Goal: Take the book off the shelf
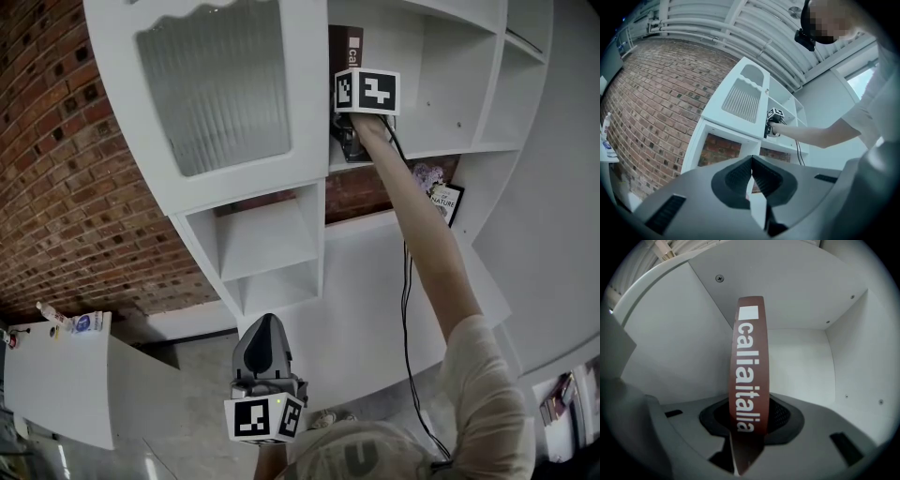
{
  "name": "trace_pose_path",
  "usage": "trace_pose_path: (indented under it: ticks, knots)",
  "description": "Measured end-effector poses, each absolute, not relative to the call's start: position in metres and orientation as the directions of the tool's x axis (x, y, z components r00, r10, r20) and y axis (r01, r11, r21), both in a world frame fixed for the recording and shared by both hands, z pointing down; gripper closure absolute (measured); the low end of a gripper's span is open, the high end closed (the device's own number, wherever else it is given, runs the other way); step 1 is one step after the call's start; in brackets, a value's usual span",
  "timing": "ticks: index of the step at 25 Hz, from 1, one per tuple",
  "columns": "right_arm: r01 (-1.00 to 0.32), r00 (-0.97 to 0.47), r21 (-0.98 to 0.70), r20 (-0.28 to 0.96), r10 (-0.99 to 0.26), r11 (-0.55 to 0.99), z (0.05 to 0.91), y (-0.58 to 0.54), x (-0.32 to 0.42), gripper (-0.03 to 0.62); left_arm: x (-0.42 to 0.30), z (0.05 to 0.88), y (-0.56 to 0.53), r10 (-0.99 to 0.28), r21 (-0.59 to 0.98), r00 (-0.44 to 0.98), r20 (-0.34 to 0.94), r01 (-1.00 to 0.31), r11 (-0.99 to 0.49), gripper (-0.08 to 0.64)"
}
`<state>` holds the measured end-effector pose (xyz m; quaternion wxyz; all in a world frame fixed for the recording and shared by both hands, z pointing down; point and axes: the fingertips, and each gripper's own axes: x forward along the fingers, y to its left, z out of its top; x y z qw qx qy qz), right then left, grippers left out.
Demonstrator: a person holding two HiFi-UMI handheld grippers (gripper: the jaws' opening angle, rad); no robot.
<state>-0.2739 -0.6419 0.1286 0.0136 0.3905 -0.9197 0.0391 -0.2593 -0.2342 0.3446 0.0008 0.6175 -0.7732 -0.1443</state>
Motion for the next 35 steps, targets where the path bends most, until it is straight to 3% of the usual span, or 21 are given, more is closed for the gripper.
trace_pose_path:
  ticks: [8, 19, 26, 35]
  knots:
    - [-0.711, -0.702, -0.065, 0.009, -0.712, 0.7, 0.124, -0.611, -0.227, 0.448, -0.248, 0.336, -0.243, -0.963, 0.202, -0.186, -0.196, -0.969, 0.146, 0.546]
    - [-0.62, -0.772, 0.026, -0.192, -0.605, 0.784, 0.12, -0.503, -0.153, 0.448, -0.214, 0.322, -0.269, -0.973, 0.18, -0.069, -0.218, -0.983, 0.029, 0.546]
    - [-0.642, -0.748, 0.081, -0.283, -0.6, 0.762, 0.169, -0.427, -0.09, 0.447, -0.194, 0.315, -0.275, -0.967, 0.15, -0.024, -0.252, -0.989, -0.015, 0.546]
    - [-0.698, -0.699, 0.088, -0.299, -0.65, 0.711, 0.249, -0.351, -0.061, 0.446, -0.179, 0.316, -0.291, -0.969, 0.139, 0.019, -0.247, -0.989, -0.055, 0.546]
